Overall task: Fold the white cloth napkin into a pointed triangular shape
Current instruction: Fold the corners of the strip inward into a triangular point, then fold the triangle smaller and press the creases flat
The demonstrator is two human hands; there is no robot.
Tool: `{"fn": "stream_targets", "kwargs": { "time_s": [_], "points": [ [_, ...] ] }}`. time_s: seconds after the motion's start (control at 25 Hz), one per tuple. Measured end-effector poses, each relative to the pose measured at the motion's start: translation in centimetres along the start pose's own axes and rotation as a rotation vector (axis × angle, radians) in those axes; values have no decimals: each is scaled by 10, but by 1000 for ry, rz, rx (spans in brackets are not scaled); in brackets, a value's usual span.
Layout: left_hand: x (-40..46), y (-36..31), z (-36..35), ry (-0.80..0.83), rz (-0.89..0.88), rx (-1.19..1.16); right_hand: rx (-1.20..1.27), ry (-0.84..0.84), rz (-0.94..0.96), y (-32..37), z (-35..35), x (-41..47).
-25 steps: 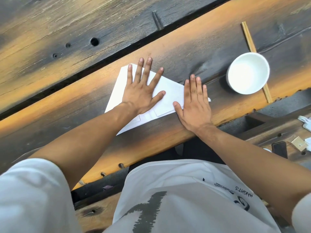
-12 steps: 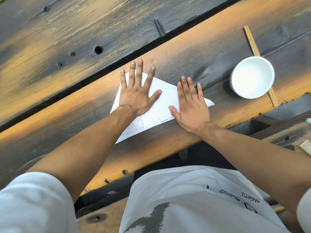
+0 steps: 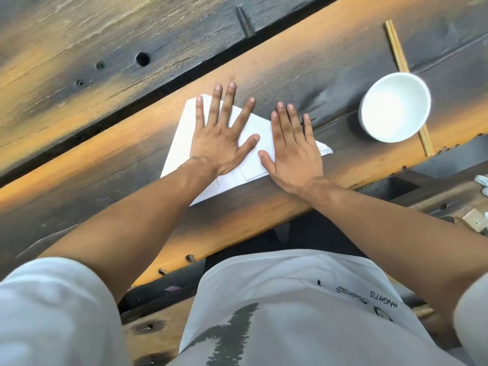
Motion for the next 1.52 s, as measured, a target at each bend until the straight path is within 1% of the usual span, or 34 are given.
{"fn": "stream_targets", "kwargs": {
  "time_s": [0.12, 0.16, 0.24, 0.32, 0.4, 0.48, 0.52, 0.6, 0.64, 0.72, 0.88, 1.0, 1.16, 1.32, 1.44, 1.52],
  "points": [
    [-3, 1, 6, 21, 1, 15, 12, 42, -8, 1, 9, -2],
    [-5, 1, 8, 26, -1, -4, 51, 32, -22, 1, 14, -2],
    [-16, 3, 12, -3, 36, -85, 155, -44, -76, 1, 24, -6],
    [-36, 9, 17, -87, 175, -232, 236, -169, -145, 0, 34, -12],
    [-61, 19, 20, -203, 380, -337, 272, -241, -246, -4, 39, -13],
    [-86, 31, 19, -278, 621, -416, 298, -196, -352, -7, 39, -13],
    [-96, 37, 17, -286, 726, -447, 303, -155, -387, -8, 40, -13],
    [-112, 48, 11, -257, 872, -464, 306, -81, -412, -10, 43, -10],
    [-119, 52, 8, -236, 911, -455, 318, -56, -415, -11, 46, -8],
    [-127, 59, 3, -208, 933, -437, 353, -11, -423, -11, 50, -2],
    [-131, 62, 1, -138, 903, -439, 378, 68, -435, -10, 56, 4],
    [-134, 67, 3, -124, 910, -452, 439, 134, -448, -9, 61, 7],
    [-135, 72, 3, -97, 882, -544, 502, 192, -475, -9, 72, 11],
    [-135, 70, 2, -87, 878, -629, 491, 254, -481, -7, 86, 16],
    [-135, 62, 5, -77, 906, -686, 481, 244, -472, -8, 104, 27],
    [-131, 55, 9, -89, 906, -776, 445, 222, -458, -9, 120, 40]
  ]
}}
Point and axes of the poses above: each hand's wrist, its own x-axis towards the middle knuckle, its own z-axis out of the back of the hand, y = z × x, the point moved 2 cm from there along x, towards the middle knuckle, and after that the axes turned 2 degrees about z, right-handed, at the moved point
